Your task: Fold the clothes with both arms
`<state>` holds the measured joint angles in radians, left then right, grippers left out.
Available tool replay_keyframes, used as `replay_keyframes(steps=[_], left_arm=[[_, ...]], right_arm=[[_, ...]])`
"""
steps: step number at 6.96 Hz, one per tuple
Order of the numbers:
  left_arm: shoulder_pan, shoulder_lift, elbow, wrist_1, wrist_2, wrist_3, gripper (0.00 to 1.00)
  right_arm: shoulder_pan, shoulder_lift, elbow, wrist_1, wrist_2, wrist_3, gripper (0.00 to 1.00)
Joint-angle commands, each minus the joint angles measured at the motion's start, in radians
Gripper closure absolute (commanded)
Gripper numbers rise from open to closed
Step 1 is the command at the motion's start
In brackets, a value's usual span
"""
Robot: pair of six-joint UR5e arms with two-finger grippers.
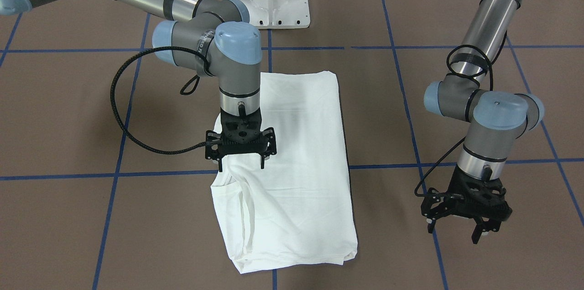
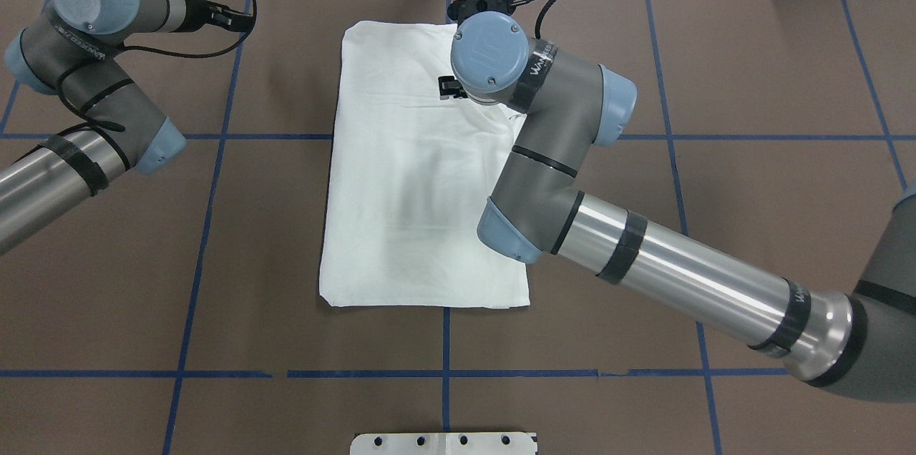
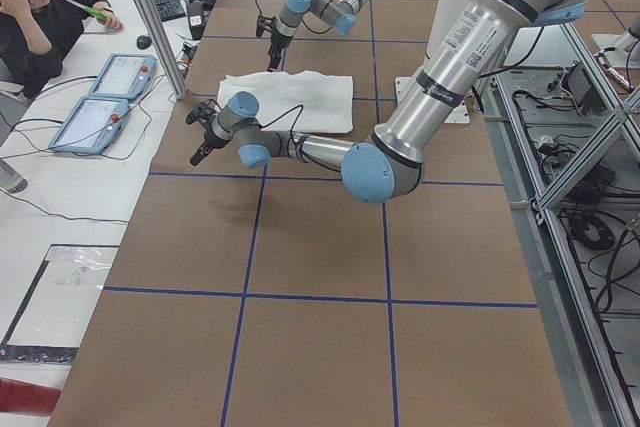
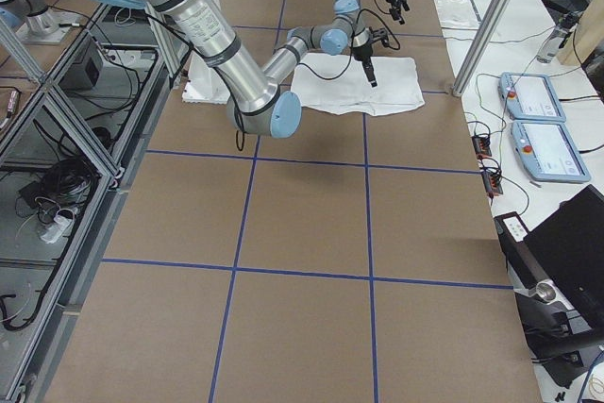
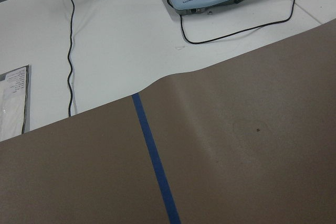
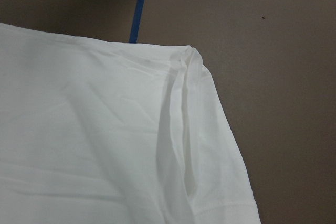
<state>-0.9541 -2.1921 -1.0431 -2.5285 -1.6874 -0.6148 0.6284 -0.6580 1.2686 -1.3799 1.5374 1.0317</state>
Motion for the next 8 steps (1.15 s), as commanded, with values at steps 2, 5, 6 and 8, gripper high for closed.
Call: replay_keyframes(steps=[2,5,6,8], left_arm=[[0.000,0.000,0.006,0.001,-0.002,0.000,0.00],[0.000,0.000,0.006,0.001,-0.002,-0.002,0.00],[0.000,0.000,0.002,0.001,-0.002,-0.003,0.00],[0.000,0.000,0.000,-0.001,-0.002,-0.003,0.00]], right_arm=[[0.019,0.055,-0.205,0.088,-0.034,-0.031,0.00],[0.014,0.038,-0.239,0.041,-0.057,-0.059,0.00],[0.014,0.038,-0.239,-0.020,-0.074,-0.076,0.00],[0.052,0.006,-0.235,-0.099,-0.086,-0.154,0.00]])
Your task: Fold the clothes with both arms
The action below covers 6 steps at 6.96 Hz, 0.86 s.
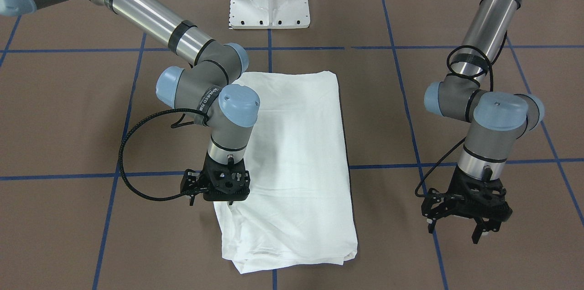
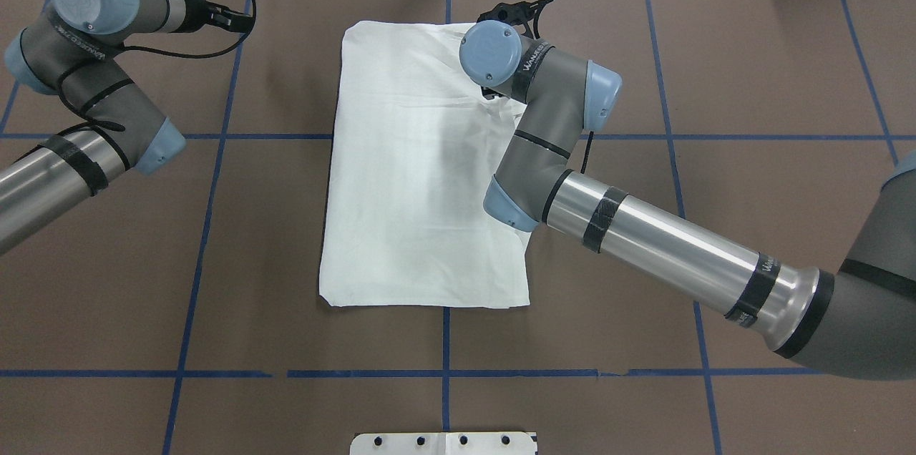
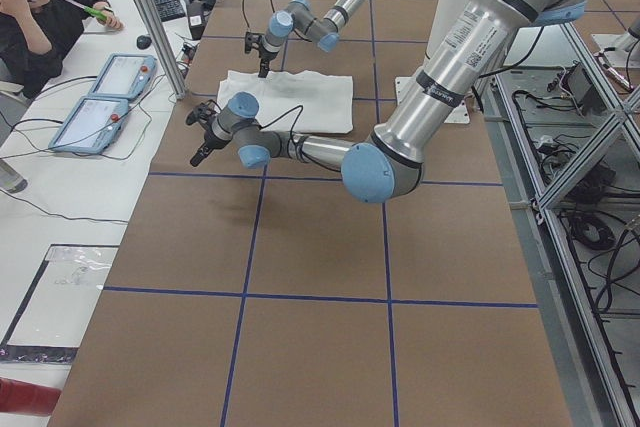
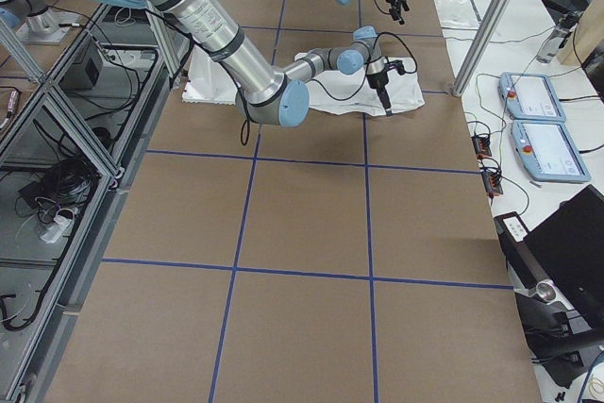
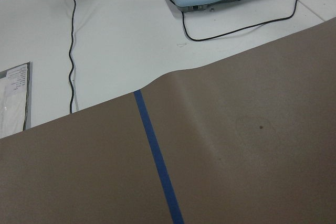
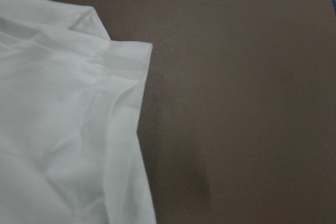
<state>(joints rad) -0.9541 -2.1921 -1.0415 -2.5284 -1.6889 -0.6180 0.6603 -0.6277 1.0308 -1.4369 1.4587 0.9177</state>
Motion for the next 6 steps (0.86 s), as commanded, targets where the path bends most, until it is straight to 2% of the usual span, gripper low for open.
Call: replay_keyframes(steps=[1,2,3,4,5,6], left_arm=[[0.000,0.000,-0.003,-0.001,0.000,0.000,0.00],[0.000,-0.001,-0.005,-0.001,-0.035,0.000,0.00],[-0.005,0.002,-0.046,-0.001,-0.125,-0.005,0.00],[0.001,0.050,-0.133,0.017,-0.141,-0.056,0.00],[0.003,0.078,-0.217,0.058,-0.188,-0.113,0.00],[0.003,0.157,-0.339,0.060,-0.225,-0.197,0.00]], right_arm=[[0.028,-0.039,0.014,-0.045,-0.021,-0.063,0.00],[0.042,-0.046,0.103,-0.039,-0.003,-0.068,0.00],[0.050,-0.075,0.256,-0.037,0.084,-0.044,0.00],[0.056,-0.133,0.413,-0.037,0.182,-0.001,0.00],[0.048,-0.229,0.569,-0.034,0.195,0.076,0.00],[0.001,-0.336,0.747,-0.033,0.193,0.208,0.00]])
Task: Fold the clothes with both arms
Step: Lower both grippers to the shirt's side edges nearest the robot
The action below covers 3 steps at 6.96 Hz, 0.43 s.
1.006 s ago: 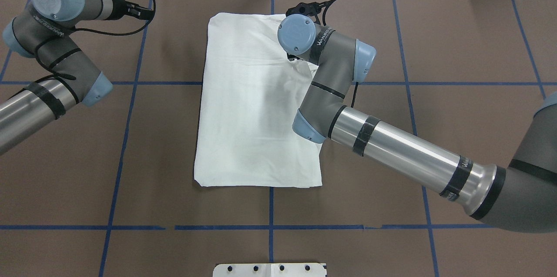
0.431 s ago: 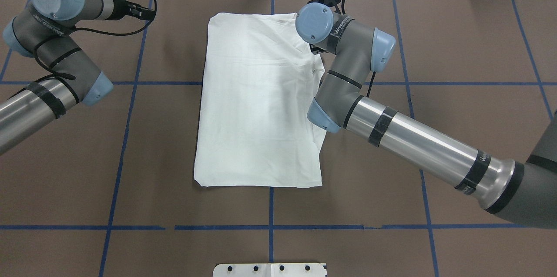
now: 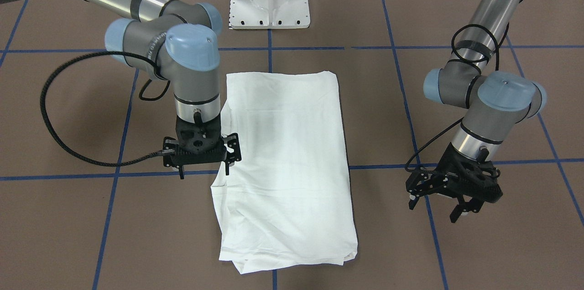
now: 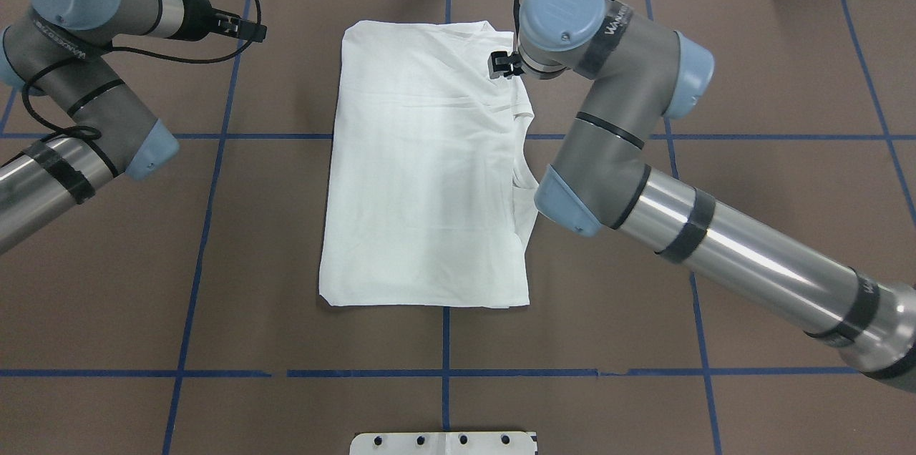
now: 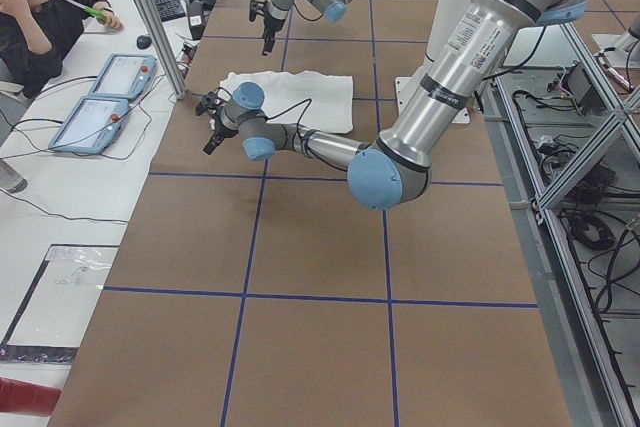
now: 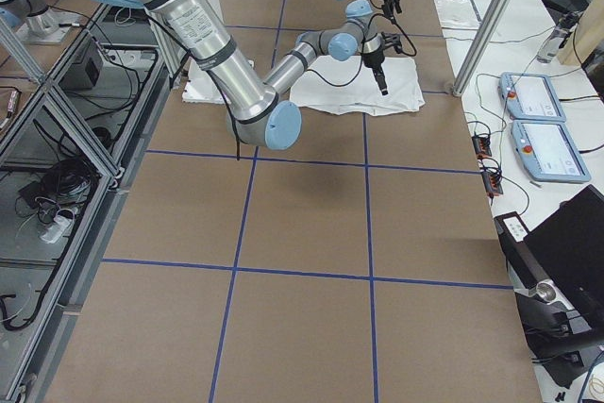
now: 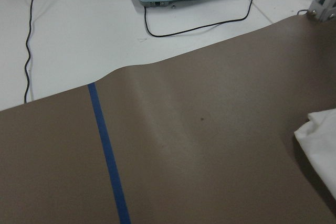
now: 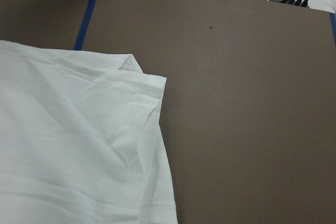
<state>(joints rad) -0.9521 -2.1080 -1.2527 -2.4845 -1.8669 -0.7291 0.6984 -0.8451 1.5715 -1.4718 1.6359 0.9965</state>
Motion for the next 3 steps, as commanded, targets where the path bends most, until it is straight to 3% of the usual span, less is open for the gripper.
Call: replay_keyframes(steps=[1,3], left_arm=[[0.028,0.167,-0.274,0.015,-0.101,-0.175,0.00],[0.174,0.398,-0.576,0.016,-0.089,-0.330,0.00]], right_arm=[[-0.086,-0.223,0.345,0.002,-0.007,0.216,0.00],[-0.274,-0.334,0.476,0.002,-0.240,0.429,0.00]])
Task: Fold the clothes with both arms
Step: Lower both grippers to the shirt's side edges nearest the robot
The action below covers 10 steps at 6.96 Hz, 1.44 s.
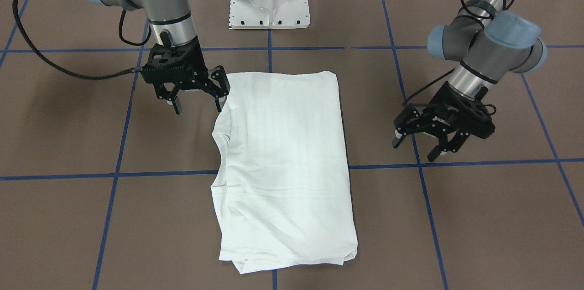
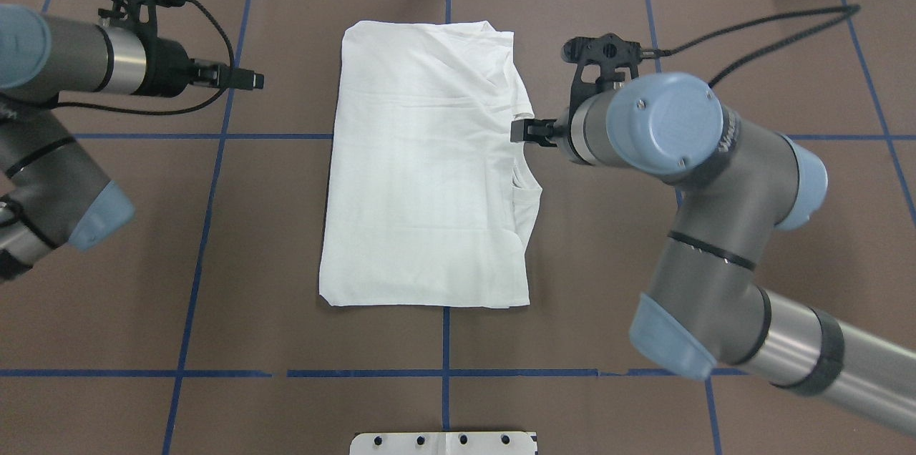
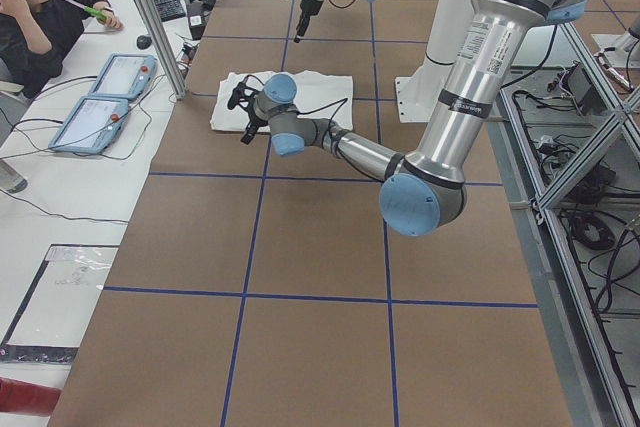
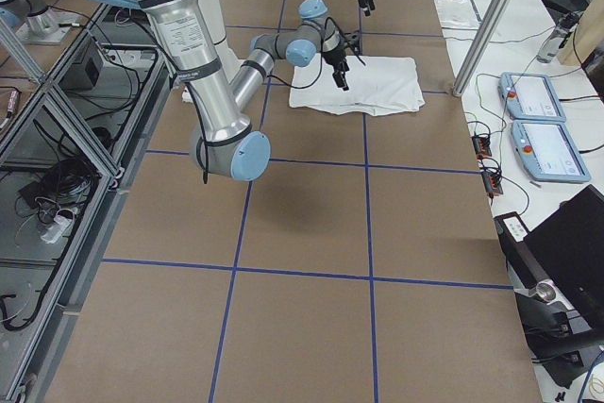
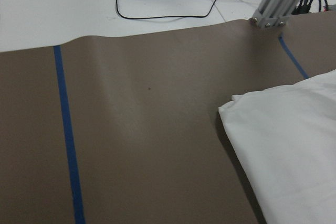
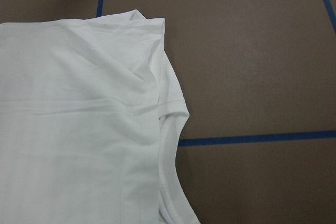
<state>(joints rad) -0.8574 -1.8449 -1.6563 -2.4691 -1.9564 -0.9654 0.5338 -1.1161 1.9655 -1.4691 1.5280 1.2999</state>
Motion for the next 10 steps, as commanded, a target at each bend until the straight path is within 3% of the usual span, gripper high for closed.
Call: replay_keyframes(steps=[1,3,4,5,6,10], left_arm=[[0.180,0.244,-0.280,0.001,0.107,-0.148,0.00],[0.381,0.213,-0.281,0.075,0.296,-0.307,0.00],[0.427,0.097,-0.261,0.251,0.332,-0.321,0.00],[0.451,-0.021,-0.164,0.321,0.349,-0.341,0.00],[0.451,-0.069,-0.092,0.321,0.349,-0.342,0.00],[0.449,-0.054,-0.111,0.340,0.346,-0.337,0.00]], right_arm=[[-0.164,-0.100,0.129,0.001,-0.149,0.154,0.00],[-0.190,-0.125,0.176,0.001,-0.161,0.185,0.00],[-0.190,-0.125,0.171,0.001,-0.161,0.183,0.00],[-0.190,-0.125,0.170,0.001,-0.161,0.183,0.00],[-0.193,-0.123,0.168,0.001,-0.161,0.183,0.00],[-0.193,-0.123,0.168,0.001,-0.161,0.182,0.00]])
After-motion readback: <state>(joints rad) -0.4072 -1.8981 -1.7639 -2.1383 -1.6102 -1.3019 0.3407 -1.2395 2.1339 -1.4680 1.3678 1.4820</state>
